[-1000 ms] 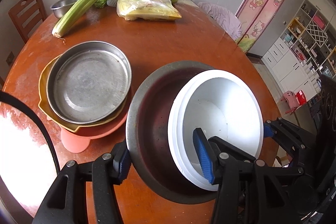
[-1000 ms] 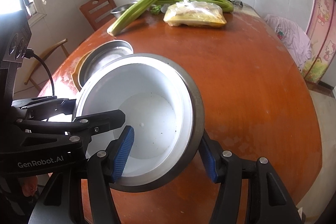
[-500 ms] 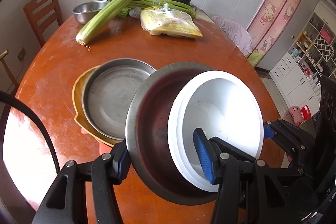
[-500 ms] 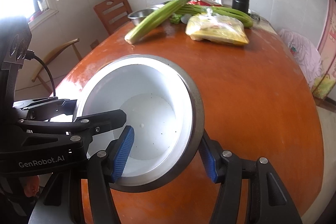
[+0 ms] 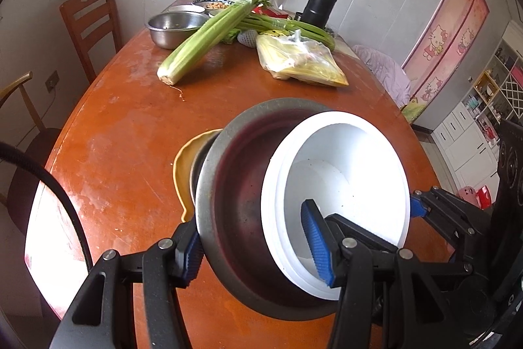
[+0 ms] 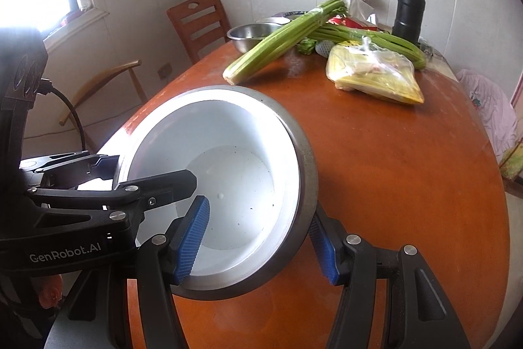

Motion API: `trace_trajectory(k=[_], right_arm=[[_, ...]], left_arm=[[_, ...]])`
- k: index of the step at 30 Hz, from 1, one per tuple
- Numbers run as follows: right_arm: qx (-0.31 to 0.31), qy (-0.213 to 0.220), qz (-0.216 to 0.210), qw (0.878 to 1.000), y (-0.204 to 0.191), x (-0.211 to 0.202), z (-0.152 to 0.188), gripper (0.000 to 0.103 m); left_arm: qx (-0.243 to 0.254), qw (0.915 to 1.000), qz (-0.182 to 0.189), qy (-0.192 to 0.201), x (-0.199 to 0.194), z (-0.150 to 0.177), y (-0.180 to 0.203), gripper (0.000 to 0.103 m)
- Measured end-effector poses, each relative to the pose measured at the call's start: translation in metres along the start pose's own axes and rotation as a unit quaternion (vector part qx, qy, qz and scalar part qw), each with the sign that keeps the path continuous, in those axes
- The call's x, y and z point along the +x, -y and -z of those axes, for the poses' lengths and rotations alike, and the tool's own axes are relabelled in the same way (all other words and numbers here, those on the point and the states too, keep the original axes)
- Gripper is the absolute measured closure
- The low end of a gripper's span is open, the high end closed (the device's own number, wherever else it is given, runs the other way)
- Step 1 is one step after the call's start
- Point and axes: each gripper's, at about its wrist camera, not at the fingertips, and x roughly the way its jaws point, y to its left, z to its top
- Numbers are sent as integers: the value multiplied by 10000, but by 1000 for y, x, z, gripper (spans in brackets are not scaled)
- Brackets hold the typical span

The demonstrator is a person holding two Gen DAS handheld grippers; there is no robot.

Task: Organize plates and bowls
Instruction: 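Carry the steel bowl with the left tool over the steel pan stack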

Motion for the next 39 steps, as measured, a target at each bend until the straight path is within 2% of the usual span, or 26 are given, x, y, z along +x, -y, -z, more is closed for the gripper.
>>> trace_trajectory(k=[14,39], right_arm=[[-55,-245,2,9997,-6,38,-14,41],[-76,-541,217,9983,1,70,-12,41]], left_arm=[[-180,9997,-49,-154,24,-8,-25,49],[-28,9992,-299,-262,50,-7,-20,49]])
